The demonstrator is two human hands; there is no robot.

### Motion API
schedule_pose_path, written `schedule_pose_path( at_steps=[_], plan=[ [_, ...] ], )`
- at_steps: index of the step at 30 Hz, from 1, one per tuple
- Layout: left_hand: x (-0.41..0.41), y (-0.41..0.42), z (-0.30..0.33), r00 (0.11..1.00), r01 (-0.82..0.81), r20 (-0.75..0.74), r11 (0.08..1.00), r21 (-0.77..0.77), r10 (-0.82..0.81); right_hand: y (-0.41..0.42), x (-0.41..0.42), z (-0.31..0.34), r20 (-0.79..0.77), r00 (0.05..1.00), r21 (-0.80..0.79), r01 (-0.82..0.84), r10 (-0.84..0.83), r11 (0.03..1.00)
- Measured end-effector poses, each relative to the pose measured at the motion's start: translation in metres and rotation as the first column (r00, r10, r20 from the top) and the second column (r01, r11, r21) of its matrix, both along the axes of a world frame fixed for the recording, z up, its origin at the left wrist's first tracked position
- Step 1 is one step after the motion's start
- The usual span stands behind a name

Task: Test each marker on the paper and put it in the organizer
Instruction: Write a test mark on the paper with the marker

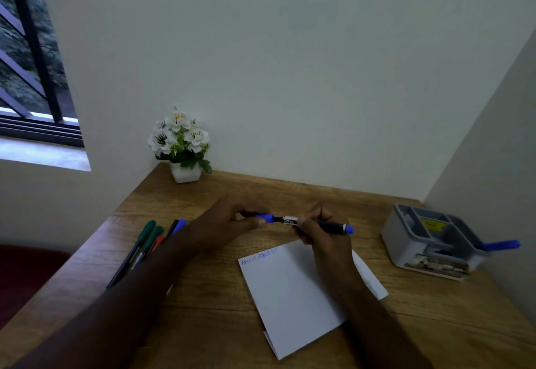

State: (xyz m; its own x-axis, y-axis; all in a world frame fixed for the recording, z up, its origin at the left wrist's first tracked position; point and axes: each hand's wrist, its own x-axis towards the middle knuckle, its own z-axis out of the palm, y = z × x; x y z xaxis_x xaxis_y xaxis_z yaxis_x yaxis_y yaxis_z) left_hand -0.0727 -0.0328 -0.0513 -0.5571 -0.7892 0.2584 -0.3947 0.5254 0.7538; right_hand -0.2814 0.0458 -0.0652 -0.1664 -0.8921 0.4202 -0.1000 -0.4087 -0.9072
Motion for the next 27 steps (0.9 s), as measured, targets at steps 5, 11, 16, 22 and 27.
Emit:
schedule_pose_path(
  at_steps=[5,11,16,22,27],
  plan=[
    [-0.002,0.005,0.004,0.992,0.117,-0.046,0.993,0.005,-0.117,-0.002,0.0,-0.004,-0.032,0.996,0.036,-0.086,0.087,0.996],
    [-0.004,0.011,0.007,0.952,0.23,-0.226,0.97,0.08,-0.207,-0.003,-0.004,0.002,0.112,0.976,0.094,-0.195,0.184,0.976],
    [-0.009,0.016,0.005,0.953,0.217,-0.244,0.967,0.136,-0.18,-0.002,-0.006,0.003,0.143,0.963,0.113,-0.244,0.227,0.963],
    [-0.015,0.021,0.002,0.955,0.173,-0.262,0.977,0.122,-0.137,-0.001,-0.006,0.007,0.125,0.96,0.122,-0.267,0.252,0.956],
    [-0.02,0.025,0.0,0.961,0.147,-0.252,0.979,0.138,-0.109,0.0,-0.011,0.009,0.104,0.956,0.142,-0.286,0.273,0.948]
  ],
)
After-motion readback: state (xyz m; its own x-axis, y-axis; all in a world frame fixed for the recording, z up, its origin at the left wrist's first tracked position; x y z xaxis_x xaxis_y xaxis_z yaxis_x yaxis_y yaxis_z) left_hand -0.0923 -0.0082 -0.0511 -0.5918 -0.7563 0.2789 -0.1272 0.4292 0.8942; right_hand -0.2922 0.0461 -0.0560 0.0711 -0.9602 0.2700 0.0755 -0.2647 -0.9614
